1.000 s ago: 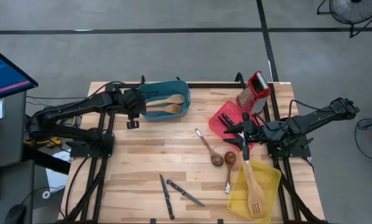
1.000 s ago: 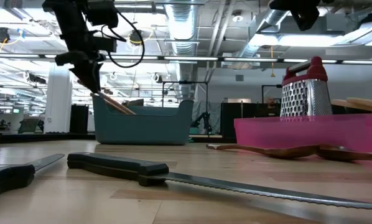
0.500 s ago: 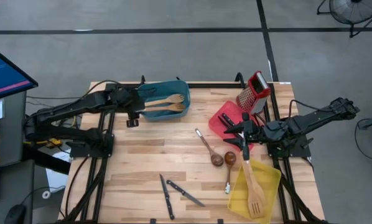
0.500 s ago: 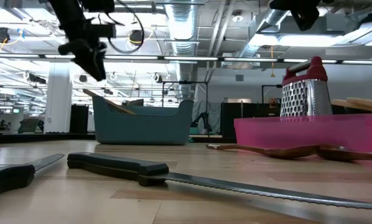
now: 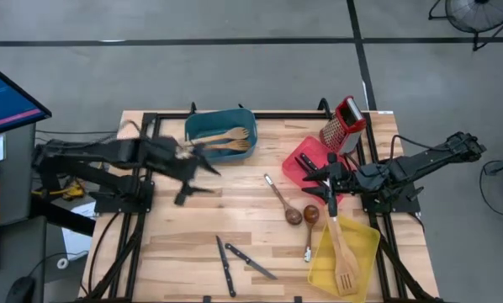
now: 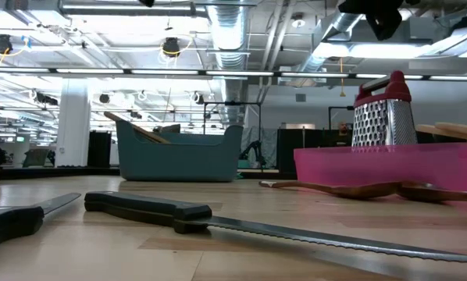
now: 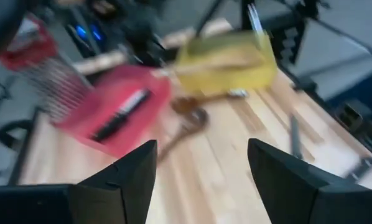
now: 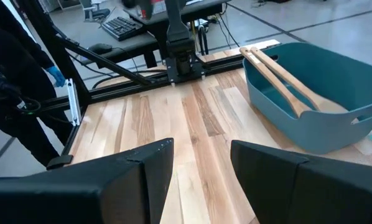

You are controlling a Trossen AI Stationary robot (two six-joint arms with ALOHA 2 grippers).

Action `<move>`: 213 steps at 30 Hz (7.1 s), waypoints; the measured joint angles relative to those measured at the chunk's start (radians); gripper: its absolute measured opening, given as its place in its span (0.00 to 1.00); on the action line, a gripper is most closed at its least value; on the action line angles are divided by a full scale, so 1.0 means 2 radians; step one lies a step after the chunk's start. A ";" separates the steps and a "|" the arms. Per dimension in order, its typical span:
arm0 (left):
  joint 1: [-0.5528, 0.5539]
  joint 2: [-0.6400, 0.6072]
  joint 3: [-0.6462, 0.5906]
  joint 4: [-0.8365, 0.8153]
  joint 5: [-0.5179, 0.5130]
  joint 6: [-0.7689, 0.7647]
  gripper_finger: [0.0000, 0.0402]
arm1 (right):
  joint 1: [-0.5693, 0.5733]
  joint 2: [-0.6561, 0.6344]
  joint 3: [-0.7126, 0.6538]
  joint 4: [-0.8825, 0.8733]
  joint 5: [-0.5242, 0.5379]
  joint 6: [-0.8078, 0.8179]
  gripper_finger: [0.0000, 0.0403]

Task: Pick & Place Kitchen Items
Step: Put the black kitchen knife into the red bin

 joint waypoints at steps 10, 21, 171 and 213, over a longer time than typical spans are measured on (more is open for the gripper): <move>-0.105 0.170 -0.001 0.022 -0.014 -0.030 0.57 | 0.002 0.000 0.000 -0.003 -0.016 0.003 0.43; -0.116 0.332 -0.001 0.072 0.093 -0.036 0.57 | 0.002 0.000 0.000 -0.019 -0.026 0.003 0.43; -0.040 -0.228 -0.230 0.527 0.044 -0.179 0.14 | 0.001 0.000 0.000 -0.038 -0.026 0.015 0.43; -0.013 0.001 -0.174 0.759 -0.460 0.774 0.14 | 0.000 0.000 0.000 -0.038 -0.022 0.021 0.43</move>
